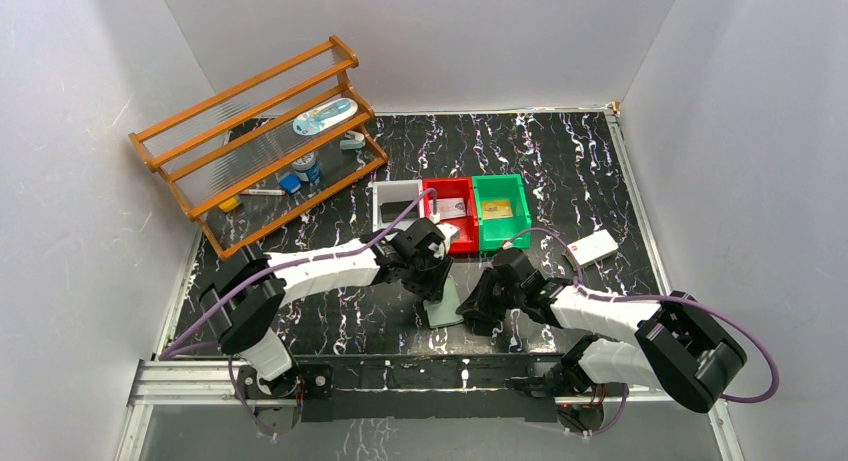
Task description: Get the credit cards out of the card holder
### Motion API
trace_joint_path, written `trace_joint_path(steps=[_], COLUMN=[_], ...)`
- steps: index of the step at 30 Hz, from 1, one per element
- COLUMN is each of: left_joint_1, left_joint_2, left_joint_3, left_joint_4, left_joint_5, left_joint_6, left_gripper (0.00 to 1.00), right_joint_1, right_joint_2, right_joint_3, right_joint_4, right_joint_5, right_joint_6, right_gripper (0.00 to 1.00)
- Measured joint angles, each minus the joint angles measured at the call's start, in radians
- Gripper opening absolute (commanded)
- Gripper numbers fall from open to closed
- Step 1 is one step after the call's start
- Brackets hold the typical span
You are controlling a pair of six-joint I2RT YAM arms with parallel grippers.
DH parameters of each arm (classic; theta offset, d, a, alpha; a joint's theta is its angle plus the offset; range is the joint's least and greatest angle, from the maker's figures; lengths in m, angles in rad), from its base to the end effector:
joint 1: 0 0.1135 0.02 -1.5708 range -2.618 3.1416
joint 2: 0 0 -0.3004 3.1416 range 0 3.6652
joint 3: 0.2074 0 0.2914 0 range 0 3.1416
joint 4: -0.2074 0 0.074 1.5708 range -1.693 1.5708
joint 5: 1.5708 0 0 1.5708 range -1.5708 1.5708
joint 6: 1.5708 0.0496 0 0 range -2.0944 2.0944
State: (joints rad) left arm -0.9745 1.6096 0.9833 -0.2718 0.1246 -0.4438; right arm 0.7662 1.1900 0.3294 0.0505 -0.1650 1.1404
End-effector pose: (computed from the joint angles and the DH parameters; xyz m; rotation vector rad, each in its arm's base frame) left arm 0.2053 -0.3134 0.1988 0.7414 2.5106 -0.7198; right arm 0.1561 0.1615 0.1262 0.4078 2.6258 0.9929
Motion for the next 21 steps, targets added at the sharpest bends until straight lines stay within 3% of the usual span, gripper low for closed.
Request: trace_joint_path(steps=[13, 21], left_joint_1=[0.000, 0.006], left_joint_2=[0.080, 0.080], left_joint_3=[0.048, 0.044], left_joint_4=[-0.004, -0.007], left_joint_5=[0.027, 0.097], left_joint_6=[0.112, 0.161], left_gripper=[0.33, 0.07], right_joint_1=[0.000, 0.000], right_joint_2=[0.010, 0.014], right_joint_3=[0.008, 0.008], right_joint_4=[0.002, 0.003], right_joint_5=[-0.005, -0.007], right_joint_6=[-0.019, -0.019], right_gripper=[0.12, 0.12])
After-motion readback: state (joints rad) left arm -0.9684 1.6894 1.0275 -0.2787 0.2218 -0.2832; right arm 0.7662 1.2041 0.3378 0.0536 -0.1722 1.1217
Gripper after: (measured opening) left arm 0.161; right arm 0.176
